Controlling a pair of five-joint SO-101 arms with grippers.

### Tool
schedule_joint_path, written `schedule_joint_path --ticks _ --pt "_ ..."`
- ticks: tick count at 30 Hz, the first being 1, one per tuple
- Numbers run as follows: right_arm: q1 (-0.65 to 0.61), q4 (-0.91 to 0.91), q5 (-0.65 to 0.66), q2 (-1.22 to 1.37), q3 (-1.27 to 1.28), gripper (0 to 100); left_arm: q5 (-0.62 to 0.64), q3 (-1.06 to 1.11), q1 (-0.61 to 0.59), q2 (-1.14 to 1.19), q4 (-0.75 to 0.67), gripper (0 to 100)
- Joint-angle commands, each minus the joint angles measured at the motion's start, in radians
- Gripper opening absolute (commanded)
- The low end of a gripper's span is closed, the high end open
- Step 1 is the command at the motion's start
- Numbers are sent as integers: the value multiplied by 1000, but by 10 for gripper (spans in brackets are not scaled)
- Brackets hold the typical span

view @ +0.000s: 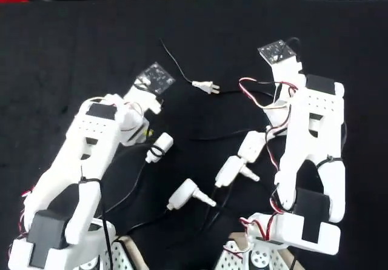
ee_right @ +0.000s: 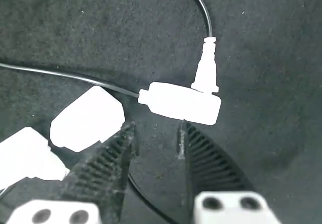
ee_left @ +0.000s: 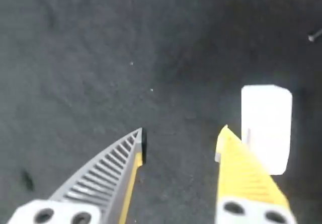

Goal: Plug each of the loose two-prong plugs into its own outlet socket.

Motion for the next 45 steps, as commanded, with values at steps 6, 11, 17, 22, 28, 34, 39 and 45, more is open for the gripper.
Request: schedule_joint_path --ticks 6,11,17,22,28,34,39,45 --pt "-12 -12 -11 -2 -5 134 133 -65 217 -256 252 234" --pt "-12 -12 -11 -2 -5 134 186 234 369 -385 -3 234" --pt "-12 -12 -11 -2 -4 134 120 252 220 -227 -132 234" --pt "-12 -12 -11 -2 -4 134 64 96 84 -31 -132 234" --pt "-12 -12 -11 -2 -4 134 31 27 76 34 -98 234" --pt "-44 -12 -12 -2 -4 134 37 -39 85 -137 147 234" --pt "-167 -12 -15 4 -64 134 72 41 77 -443 318 234" --pt "-267 89 89 180 -348 136 127 343 -56 -875 325 234"
